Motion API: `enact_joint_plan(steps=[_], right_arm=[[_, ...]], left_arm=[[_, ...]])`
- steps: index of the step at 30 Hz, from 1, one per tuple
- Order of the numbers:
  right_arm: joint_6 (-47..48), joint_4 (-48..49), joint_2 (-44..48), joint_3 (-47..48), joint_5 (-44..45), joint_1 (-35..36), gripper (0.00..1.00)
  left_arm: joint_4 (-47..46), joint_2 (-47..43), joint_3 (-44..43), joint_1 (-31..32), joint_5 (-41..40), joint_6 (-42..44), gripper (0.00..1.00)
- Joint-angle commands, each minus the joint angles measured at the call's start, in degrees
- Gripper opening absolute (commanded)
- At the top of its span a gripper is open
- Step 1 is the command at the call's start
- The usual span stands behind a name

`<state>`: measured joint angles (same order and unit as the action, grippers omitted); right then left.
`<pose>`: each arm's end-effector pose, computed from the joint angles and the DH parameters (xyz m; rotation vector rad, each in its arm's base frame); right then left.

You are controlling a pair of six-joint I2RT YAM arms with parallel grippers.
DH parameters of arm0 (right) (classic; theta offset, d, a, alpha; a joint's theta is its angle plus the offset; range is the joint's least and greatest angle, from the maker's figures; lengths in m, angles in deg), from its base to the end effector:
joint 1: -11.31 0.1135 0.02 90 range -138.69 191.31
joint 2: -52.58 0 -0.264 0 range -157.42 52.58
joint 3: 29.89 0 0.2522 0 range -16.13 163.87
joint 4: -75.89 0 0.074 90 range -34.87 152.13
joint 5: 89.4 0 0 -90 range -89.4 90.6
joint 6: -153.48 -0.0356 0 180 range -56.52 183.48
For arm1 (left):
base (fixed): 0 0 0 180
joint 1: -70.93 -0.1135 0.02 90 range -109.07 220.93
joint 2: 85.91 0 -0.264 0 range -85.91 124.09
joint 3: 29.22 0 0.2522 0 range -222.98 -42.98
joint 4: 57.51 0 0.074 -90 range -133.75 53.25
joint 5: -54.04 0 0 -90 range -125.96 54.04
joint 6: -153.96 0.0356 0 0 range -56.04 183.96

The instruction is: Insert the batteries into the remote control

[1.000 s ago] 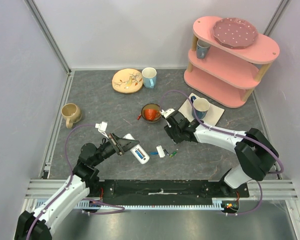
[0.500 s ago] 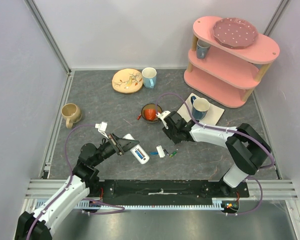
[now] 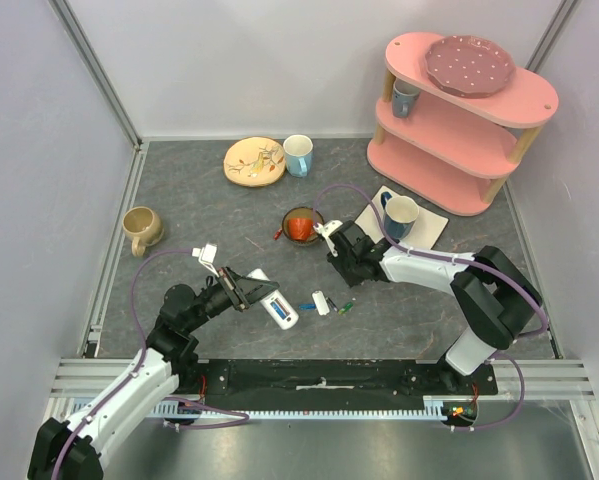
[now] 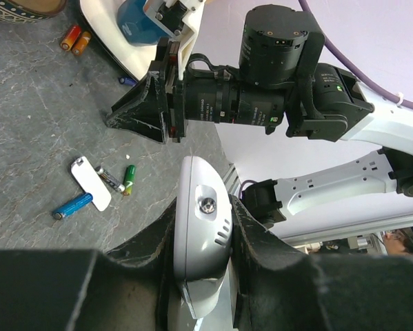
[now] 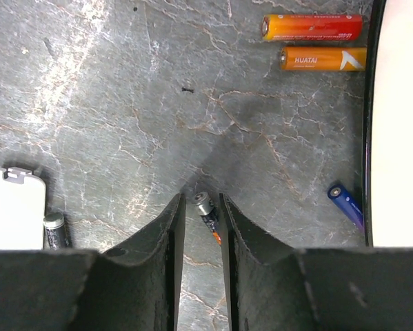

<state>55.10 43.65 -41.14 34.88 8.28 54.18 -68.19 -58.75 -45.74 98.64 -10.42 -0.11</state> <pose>0.2308 0.2077 0.1591 -0.7360 2.5239 0.1329 0.1160 -0.0783 0.1875 -0.1709 1.8073 -1.5513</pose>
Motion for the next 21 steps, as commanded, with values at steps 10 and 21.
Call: enact_joint_plan(steps=[10, 21], right_arm=[[-7.2, 0.8, 0.0, -0.8, -0.3, -1.6, 0.13], [-10.5, 0.7, 1.1, -0.4, -1.9, -1.6, 0.41]], left_arm=[[-3.3, -0.1, 1.0, -0.3, -0.7, 1.1, 0.02], [-4.6, 0.5, 1.4, -0.3, -0.6, 0.7, 0.02]])
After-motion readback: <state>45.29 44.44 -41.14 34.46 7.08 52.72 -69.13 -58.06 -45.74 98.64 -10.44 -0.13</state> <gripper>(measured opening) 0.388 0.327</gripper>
